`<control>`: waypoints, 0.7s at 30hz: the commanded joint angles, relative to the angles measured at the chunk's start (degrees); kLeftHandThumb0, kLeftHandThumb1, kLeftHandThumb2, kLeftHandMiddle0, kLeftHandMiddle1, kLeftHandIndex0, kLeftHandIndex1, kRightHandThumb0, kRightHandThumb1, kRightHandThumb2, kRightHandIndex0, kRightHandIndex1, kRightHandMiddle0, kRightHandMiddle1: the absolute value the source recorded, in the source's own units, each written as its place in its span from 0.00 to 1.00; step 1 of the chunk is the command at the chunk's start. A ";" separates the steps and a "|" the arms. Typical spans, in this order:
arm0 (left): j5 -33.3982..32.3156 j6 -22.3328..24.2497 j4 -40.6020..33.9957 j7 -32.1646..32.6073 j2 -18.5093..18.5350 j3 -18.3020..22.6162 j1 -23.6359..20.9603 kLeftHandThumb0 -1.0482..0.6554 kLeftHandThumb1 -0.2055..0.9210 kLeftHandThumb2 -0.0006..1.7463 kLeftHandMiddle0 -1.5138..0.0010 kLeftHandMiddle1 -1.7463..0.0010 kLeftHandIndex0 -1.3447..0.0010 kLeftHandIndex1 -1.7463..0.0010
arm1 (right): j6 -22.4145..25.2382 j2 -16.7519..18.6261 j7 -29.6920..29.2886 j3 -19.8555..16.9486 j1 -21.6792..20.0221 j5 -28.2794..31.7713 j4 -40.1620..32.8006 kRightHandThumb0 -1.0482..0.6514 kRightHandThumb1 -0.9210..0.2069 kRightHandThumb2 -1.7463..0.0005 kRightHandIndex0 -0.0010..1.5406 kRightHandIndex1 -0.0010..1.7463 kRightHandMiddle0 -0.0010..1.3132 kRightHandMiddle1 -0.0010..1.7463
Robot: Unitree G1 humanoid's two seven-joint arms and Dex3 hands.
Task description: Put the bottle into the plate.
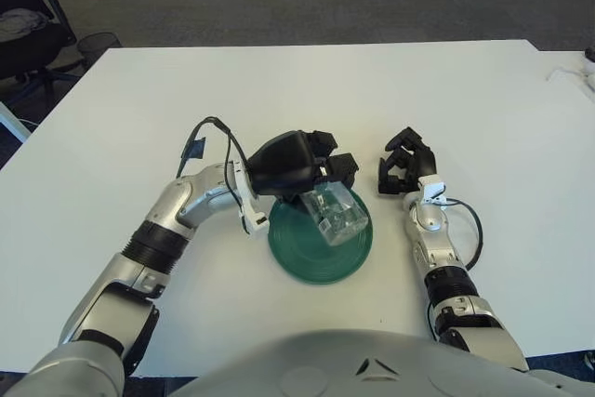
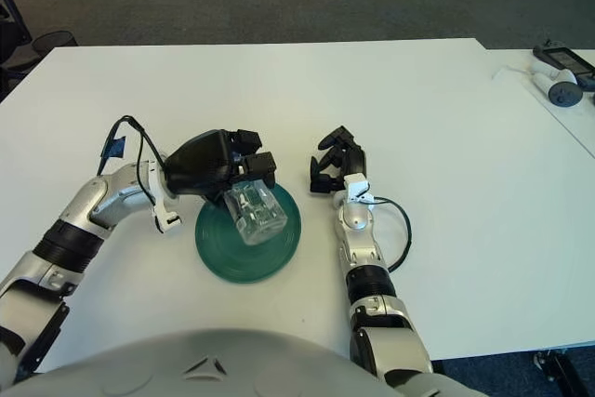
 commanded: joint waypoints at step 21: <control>9.18 0.14 4.78 7.52 3.76 -5.91 -5.06 0.32 0.42 0.78 0.16 0.00 0.52 0.00 | 2.23 0.29 0.28 -0.52 2.07 0.61 5.03 0.61 0.77 0.09 0.53 0.96 0.45 1.00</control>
